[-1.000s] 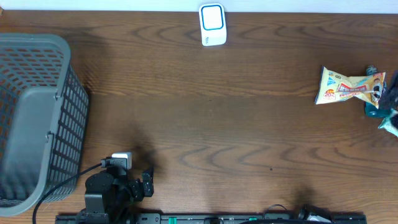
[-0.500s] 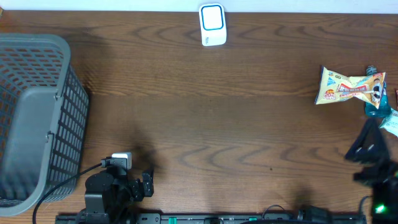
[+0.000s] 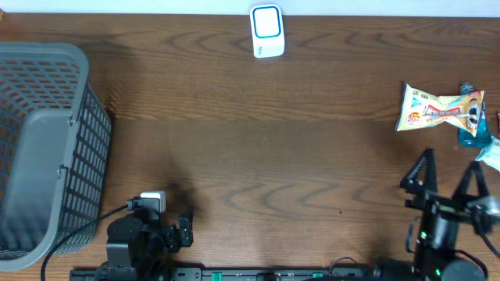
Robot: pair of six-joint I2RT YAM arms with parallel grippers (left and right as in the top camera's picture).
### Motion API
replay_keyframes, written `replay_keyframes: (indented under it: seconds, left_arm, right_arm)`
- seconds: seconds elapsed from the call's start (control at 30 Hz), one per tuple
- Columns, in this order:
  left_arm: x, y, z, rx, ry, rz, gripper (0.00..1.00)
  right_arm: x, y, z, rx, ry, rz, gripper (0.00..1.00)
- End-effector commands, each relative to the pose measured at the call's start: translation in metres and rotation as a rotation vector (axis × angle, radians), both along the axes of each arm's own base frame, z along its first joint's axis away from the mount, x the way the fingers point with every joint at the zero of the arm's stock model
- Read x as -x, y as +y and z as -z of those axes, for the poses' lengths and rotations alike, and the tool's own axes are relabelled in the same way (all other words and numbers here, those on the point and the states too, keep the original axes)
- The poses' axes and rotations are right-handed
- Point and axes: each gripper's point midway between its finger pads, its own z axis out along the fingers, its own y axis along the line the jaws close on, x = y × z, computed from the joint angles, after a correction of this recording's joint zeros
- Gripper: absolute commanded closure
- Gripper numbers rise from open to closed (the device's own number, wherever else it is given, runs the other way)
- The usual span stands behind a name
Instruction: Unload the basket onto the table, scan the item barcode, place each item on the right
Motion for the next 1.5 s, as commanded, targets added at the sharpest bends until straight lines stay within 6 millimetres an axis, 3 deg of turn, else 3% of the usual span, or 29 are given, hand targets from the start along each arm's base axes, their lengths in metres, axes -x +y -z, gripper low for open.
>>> replay_keyframes:
  seconds: [0.0,0.3,0.57,1.27,1.3,1.33,1.37,1.4,1.47]
  left_arm:
    - [0.005,0.0,0.01,-0.001,0.041,-0.003,0.02]
    - [0.005,0.0,0.01,-0.001,0.041,-0.003,0.02]
    - [0.005,0.0,0.01,-0.001,0.041,-0.003,0.02]
    - [0.005,0.0,0.01,-0.001,0.041,-0.003,0.02]
    - [0.006,0.0,0.01,-0.001,0.041,-0.003,0.1]
    - [0.006,0.001,0.01,-0.001,0.041,-0.003,0.11]
    - [0.005,0.001,0.01,-0.005,0.041,-0.007,0.11]
    - [0.005,0.002,0.01,-0.006,0.04,-0.008,0.02]
    - [0.005,0.001,0.009,-0.004,0.033,-0.007,0.02]
  right_arm:
    - [-0.013,0.0,0.029,0.002,0.029,-0.014,0.01]
    - [-0.035,-0.015,0.106,-0.028,0.13,0.042,0.01]
    - [-0.037,-0.014,0.16,-0.058,0.34,0.041,0.01]
    - [-0.038,-0.012,0.16,-0.052,0.343,0.026,0.01]
    - [-0.038,-0.012,0.16,-0.052,0.343,0.026,0.01]
    - [-0.038,-0.012,0.16,-0.052,0.343,0.026,0.01]
    - [-0.038,-0.012,0.16,-0.052,0.343,0.026,0.01]
    - [-0.038,-0.012,0.16,-0.052,0.343,0.026,0.01]
    - [-0.038,-0.012,0.16,-0.052,0.343,0.026,0.01]
